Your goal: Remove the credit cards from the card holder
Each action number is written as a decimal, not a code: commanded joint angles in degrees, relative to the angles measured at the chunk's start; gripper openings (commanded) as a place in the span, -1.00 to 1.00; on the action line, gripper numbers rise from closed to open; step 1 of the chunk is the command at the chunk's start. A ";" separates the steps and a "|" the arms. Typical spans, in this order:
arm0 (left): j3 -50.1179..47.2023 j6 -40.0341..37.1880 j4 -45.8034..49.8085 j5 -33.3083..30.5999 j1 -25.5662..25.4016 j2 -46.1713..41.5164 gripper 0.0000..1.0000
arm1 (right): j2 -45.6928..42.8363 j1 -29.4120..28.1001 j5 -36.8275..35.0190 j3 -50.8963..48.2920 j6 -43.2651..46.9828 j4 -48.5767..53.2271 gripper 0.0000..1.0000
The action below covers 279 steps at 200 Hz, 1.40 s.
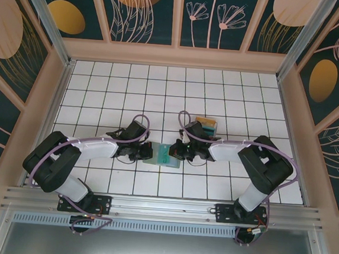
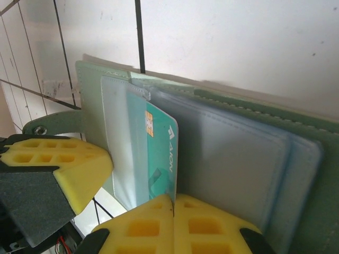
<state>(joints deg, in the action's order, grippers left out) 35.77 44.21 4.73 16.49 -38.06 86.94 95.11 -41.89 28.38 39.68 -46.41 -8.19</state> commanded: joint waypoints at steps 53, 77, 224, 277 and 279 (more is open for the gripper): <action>-0.04 -0.26 3.02 -1.81 -0.13 -0.49 -1.00 | -10.58 3.85 -2.03 -5.14 4.88 6.80 -1.00; 0.58 -0.22 3.48 -1.94 -0.12 -1.13 -1.00 | -13.76 4.61 -3.09 -3.18 8.61 12.39 -1.00; 7.53 1.01 4.65 -11.04 0.75 -16.83 0.89 | -19.92 6.55 -33.10 27.77 58.65 51.52 -1.00; 6.07 0.75 4.66 -12.96 1.06 -20.20 0.97 | -18.16 1.98 -45.84 24.50 80.21 50.81 -1.00; 6.07 0.78 4.67 -12.99 1.06 -20.22 0.97 | -17.95 1.99 -46.24 24.35 80.66 50.64 -1.00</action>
<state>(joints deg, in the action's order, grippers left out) 42.65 45.28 8.40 5.43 -37.41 67.68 75.94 -38.59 -8.58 65.80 20.49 40.73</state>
